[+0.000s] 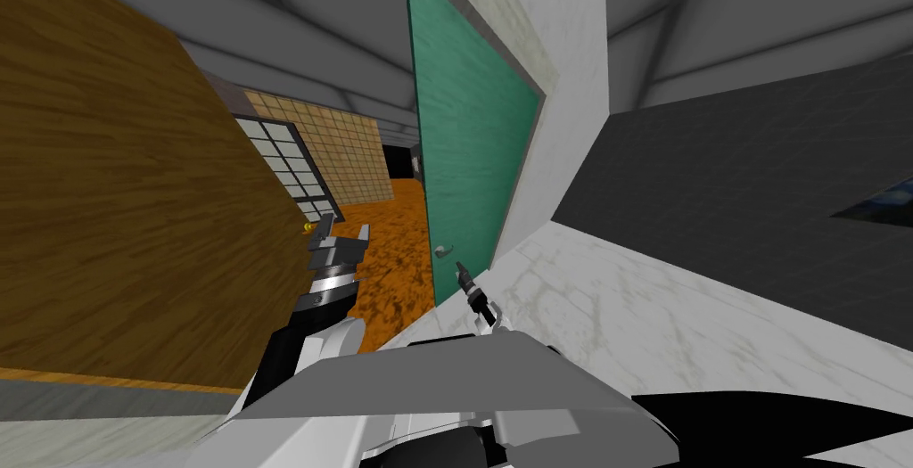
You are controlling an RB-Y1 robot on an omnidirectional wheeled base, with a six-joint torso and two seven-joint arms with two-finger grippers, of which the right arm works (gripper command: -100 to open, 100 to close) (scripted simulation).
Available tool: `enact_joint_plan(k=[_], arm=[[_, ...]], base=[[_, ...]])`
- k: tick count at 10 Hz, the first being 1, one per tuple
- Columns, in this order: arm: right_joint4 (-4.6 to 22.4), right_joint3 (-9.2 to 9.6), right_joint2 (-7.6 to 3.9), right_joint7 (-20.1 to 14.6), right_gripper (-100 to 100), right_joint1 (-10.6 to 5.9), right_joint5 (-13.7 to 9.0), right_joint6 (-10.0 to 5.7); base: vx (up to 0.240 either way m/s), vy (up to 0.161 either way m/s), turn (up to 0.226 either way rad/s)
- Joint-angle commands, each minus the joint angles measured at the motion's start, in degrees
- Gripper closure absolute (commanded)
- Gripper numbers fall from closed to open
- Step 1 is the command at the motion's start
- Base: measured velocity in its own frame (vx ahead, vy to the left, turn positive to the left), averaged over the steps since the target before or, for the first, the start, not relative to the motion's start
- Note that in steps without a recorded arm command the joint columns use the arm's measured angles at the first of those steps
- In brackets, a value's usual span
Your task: Push the door open
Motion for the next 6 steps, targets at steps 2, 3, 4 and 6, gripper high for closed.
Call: enact_joint_plan(k=[2,3,4,6], arm=[[0.33,-0.22,-0.62,0.51,-100,-0.13,-0.32,0.03],[0.43,-0.32,-0.61,0.74,-100,-0.13,-0.47,0.05],[0.54,-0.42,-0.44,0.97,-100,-0.13,-0.62,0.08],[0.72,-0.60,0.31,1.38,-100,-0.14,-0.89,0.12]], base=[[0.187,0.065,0.025],[0.186,0.094,0.033],[0.207,0.121,0.036],[0.188,0.085,0.032]])
